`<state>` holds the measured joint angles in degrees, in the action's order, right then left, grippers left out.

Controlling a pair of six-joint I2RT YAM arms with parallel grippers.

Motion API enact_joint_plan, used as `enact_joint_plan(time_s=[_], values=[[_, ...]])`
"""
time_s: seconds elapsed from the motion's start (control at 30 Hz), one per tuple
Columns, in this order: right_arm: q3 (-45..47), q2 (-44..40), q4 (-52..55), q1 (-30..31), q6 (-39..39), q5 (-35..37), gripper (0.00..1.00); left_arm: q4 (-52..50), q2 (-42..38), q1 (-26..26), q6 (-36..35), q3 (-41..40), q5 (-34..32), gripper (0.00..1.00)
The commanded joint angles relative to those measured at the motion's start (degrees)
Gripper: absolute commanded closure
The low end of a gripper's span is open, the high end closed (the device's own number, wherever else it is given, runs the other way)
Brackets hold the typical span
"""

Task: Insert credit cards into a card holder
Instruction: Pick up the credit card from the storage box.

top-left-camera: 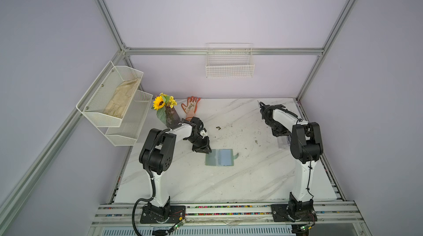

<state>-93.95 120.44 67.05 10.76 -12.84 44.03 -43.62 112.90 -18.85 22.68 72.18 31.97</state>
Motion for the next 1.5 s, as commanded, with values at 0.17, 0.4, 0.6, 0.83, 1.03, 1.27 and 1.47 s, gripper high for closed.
enact_joint_plan(time_s=[0.17,0.4,0.6,0.83,1.03,1.27,1.47], values=[[0.73,-0.82,2.75,-0.30,0.10,-0.79,1.00,2.81,6.32,-1.71,-1.93,-2.59,-6.48,0.78],[0.68,-1.60,2.69,-0.41,0.14,-0.93,0.99,2.75,6.30,-1.72,-1.93,-2.65,-6.39,0.78],[0.67,-2.09,2.56,-0.59,0.30,-1.15,0.98,2.66,6.37,-1.71,-1.83,-2.60,-6.30,0.78],[0.97,-1.68,1.79,-0.71,1.40,-1.36,0.96,2.68,6.46,-1.71,-1.84,-2.66,-6.33,0.78],[1.02,-1.49,1.91,-0.85,1.24,-0.72,0.91,2.66,7.03,-1.72,-1.89,-2.49,-6.20,0.78],[1.08,-1.07,1.87,-0.99,1.24,-0.13,0.87,2.66,7.24,-1.71,-1.86,-2.49,-6.23,0.78],[1.44,-0.68,1.84,-1.00,1.24,-0.03,0.86,2.77,7.34,-1.71,-1.93,-2.57,-6.38,0.78]])
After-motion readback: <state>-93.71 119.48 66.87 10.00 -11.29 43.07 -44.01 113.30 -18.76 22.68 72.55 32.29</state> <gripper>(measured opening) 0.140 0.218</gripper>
